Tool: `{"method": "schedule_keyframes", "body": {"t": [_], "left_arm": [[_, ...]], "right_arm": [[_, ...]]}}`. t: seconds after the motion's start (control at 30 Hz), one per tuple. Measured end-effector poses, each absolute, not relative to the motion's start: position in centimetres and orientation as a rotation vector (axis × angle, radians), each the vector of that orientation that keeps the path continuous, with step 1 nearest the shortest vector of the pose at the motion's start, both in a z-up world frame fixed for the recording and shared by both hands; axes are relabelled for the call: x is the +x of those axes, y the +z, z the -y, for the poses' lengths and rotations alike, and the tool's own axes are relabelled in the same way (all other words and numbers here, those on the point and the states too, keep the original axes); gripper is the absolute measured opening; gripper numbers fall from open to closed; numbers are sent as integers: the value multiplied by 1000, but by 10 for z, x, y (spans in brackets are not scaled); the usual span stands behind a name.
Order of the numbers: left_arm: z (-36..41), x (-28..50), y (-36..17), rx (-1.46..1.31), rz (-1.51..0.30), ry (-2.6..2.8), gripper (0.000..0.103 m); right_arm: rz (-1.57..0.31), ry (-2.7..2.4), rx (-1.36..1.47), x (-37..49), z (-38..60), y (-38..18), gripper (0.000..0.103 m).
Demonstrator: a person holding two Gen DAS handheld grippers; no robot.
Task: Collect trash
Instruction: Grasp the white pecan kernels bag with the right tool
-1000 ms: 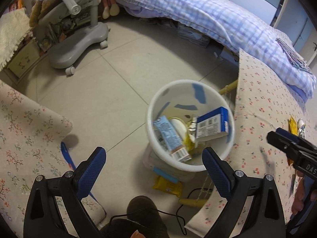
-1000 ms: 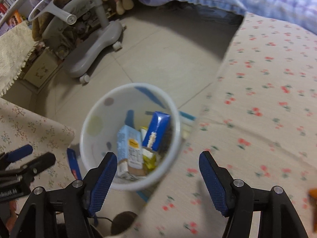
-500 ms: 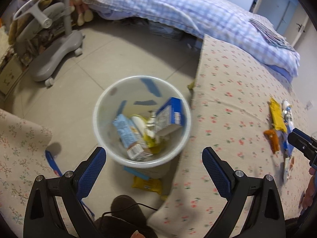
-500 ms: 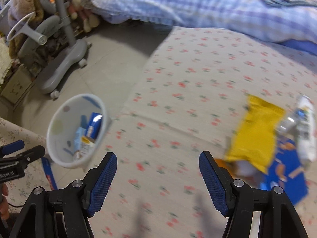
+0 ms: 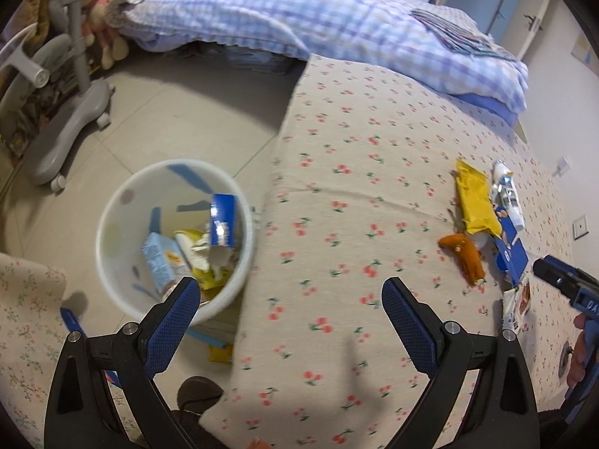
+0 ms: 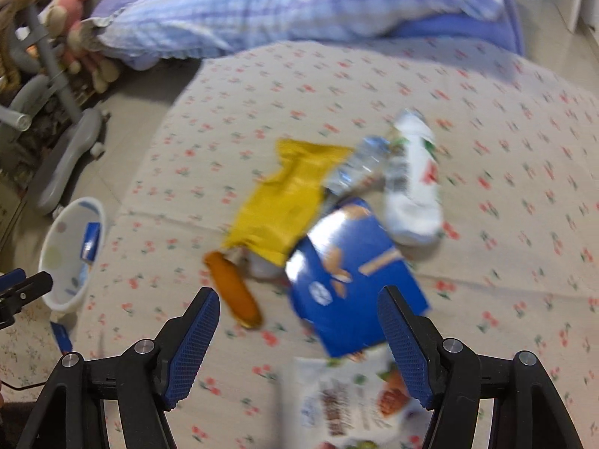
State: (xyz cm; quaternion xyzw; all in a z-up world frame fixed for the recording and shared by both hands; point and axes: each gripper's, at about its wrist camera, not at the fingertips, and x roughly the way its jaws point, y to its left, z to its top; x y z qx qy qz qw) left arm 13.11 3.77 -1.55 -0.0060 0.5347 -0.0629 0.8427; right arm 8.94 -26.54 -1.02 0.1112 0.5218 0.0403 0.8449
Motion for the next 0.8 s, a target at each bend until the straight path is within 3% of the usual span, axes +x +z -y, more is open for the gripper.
{"method": "schedule_keyframes", "body": {"t": [0.37,0.57,0.8], "left_arm": [[-10,131,-23,47,-1146,-171,99],[-14,127,-25,55,-1147,-168,99],[-15,124,-27,57,-1153,-171,99]], "right_arm": [[-1301,103,219,69,271,-56,74],[-1310,112,156,70,262,-63,82],[-1294,85,79,70,251,-61,82]]}}
